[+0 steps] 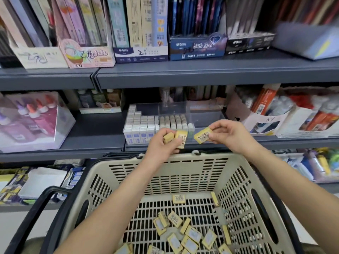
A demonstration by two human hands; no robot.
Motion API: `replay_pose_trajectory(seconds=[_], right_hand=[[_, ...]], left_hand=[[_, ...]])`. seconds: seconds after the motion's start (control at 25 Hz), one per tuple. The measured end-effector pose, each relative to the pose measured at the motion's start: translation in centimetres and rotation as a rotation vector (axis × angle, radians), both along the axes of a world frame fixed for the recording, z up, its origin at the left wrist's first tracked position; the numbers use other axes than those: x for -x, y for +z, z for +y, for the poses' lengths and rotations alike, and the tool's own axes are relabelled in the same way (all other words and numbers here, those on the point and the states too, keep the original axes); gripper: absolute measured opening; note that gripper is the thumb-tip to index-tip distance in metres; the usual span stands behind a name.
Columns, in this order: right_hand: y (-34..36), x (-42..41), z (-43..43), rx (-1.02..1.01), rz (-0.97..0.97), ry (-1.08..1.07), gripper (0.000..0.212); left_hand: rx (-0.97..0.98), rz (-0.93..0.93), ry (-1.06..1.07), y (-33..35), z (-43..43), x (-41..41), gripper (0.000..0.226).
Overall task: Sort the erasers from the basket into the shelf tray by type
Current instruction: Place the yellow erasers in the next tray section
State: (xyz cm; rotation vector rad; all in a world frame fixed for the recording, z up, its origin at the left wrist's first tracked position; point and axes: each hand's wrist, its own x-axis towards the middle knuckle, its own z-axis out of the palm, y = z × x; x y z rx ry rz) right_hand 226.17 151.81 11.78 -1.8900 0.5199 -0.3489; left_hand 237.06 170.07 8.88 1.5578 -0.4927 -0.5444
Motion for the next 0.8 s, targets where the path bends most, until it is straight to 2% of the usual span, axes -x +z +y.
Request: replay_pose_trajectory(seconds=[0.16, 0.28, 0.36, 0.56, 0.68, 0.8], right_hand=[[0.8, -2.1, -3.0, 0.266, -0.046, -0.193, 0.014], [0.7, -3.9, -4.7, 0.502, 0.117, -0.238, 0.019], [0.4, -5.0, -5.0, 0.615, 0.225, -0.158, 0.02], [-0.5, -7.4, -4.2, 0.606, 0.36, 0.111, 0.019], [-0.9, -7.9, -4.1, 0.557, 0.45, 0.207, 0.017], [-0.9, -7.8, -4.4, 0.532, 0.514, 0.256, 0.027]], left_hand=[[-0.008, -0.071, 0.026, -0.9, -1.1, -1.1, 0.017], [-0.019, -0.066, 0.002, -2.0, -1.3, -1.4, 0.018], [-0.015, -0.04, -0.01, -2.3, -1.3, -1.7, 0.02], [-0.013, 0.01, -0.046, -2.6, -1.3, -2.2, 0.027], [-0.022, 0.022, -0.045, -2.8, -1.4, -2.4, 0.025], [-0.039, 0.035, -0.037, -2.6, -1.4, -2.5, 0.024]])
